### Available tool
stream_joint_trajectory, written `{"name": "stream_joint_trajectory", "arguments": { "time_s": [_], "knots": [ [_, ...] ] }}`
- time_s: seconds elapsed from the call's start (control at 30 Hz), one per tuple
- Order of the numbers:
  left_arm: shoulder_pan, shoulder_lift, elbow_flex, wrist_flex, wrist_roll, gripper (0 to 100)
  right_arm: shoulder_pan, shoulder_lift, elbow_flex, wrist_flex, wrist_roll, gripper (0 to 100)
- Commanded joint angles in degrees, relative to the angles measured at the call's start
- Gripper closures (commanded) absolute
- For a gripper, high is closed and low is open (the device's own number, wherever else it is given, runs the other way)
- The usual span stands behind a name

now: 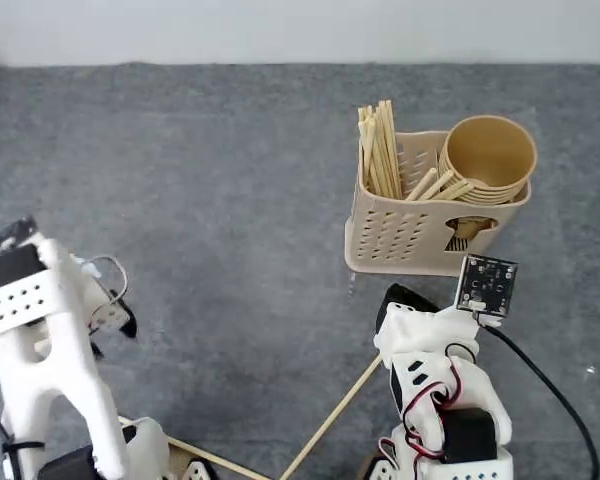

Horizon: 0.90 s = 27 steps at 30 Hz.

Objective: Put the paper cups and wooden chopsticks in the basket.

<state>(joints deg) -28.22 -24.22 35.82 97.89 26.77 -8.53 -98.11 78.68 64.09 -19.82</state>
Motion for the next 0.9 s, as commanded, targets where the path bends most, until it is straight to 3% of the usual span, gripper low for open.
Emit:
{"name": "stream_joint_trajectory", "arguments": {
  "time_s": [0.0,0.43,0.87],
  "knots": [
    [-2.7,-1.9,1.4,-0.5,-2.3,83,-0.4,0.1,-1.1,-0.8,-0.4,98.5],
    [-5.4,-1.8,11.9,-15.6,-7.9,83,-0.4,0.1,-1.1,-0.8,-0.4,98.5],
    [-5.4,-1.8,12.8,-16.6,-9.0,83,-0.7,0.7,-4.9,-0.9,-4.3,98.3]
  ]
}}
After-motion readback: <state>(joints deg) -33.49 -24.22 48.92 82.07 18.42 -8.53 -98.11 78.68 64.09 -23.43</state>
